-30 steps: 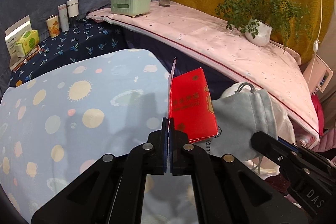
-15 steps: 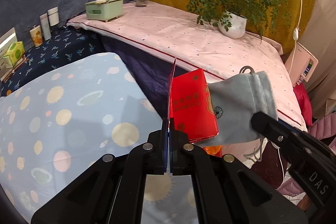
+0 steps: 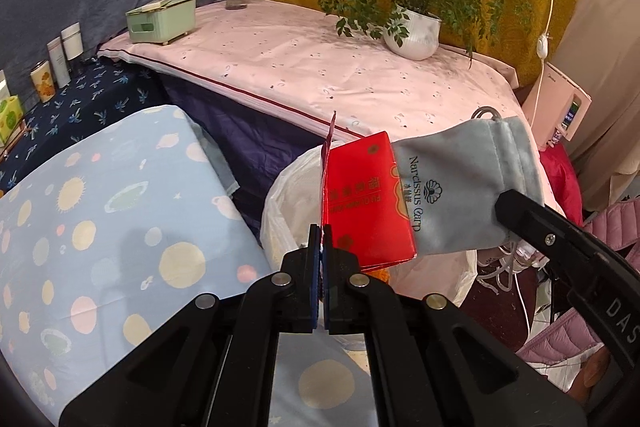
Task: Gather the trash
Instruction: 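Carry both items over the bin and open both tools to drop them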
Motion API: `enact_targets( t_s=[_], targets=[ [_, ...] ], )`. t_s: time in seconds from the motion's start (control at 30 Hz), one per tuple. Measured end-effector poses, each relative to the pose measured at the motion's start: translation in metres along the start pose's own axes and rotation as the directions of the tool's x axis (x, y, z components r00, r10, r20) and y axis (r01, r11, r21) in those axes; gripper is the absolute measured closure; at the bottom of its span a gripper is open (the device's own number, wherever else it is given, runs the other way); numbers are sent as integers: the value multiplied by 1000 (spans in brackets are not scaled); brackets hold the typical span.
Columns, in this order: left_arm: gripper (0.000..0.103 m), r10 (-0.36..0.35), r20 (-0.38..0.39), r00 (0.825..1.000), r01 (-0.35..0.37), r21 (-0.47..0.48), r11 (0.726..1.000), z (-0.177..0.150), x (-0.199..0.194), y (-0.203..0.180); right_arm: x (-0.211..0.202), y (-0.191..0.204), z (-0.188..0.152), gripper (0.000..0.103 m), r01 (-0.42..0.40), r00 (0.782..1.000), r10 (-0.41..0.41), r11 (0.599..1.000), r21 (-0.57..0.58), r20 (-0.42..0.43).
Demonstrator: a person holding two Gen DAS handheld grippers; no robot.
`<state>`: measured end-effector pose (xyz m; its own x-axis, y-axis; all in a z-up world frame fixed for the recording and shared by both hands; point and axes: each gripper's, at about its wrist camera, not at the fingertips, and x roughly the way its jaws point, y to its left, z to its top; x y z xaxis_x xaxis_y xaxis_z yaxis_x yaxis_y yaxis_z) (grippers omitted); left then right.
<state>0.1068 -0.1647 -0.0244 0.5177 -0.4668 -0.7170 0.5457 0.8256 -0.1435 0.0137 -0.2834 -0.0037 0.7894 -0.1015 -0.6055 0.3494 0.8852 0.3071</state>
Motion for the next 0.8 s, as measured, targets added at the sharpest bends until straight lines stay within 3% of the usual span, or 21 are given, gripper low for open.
enact_targets(
  t_s=[0.23,0.37,0.53,0.7,0.8],
  targets=[
    [97,-22,-19,1000,22,-7,1000,6,13,-6,4,-15,4,93,38,999,-38,999,12,-1],
    [65,-7,-11,1000,6,-27,1000,9,15,-5,6,-19,6,93,47,999,-47,999,15,-2],
    [59,12,3,1000,-12,-34,999,10,12,-1,12,-17,8,92,48,999,-48,999,5,-13],
    [44,42,22,999,-41,-40,998,10,7,6,15,-10,7,87,52,999,-52,999,1,-13],
    [44,51,24,998,-50,-43,998,10,4,10,17,-6,7,87,50,998,-51,999,-9,-24]
  ],
)
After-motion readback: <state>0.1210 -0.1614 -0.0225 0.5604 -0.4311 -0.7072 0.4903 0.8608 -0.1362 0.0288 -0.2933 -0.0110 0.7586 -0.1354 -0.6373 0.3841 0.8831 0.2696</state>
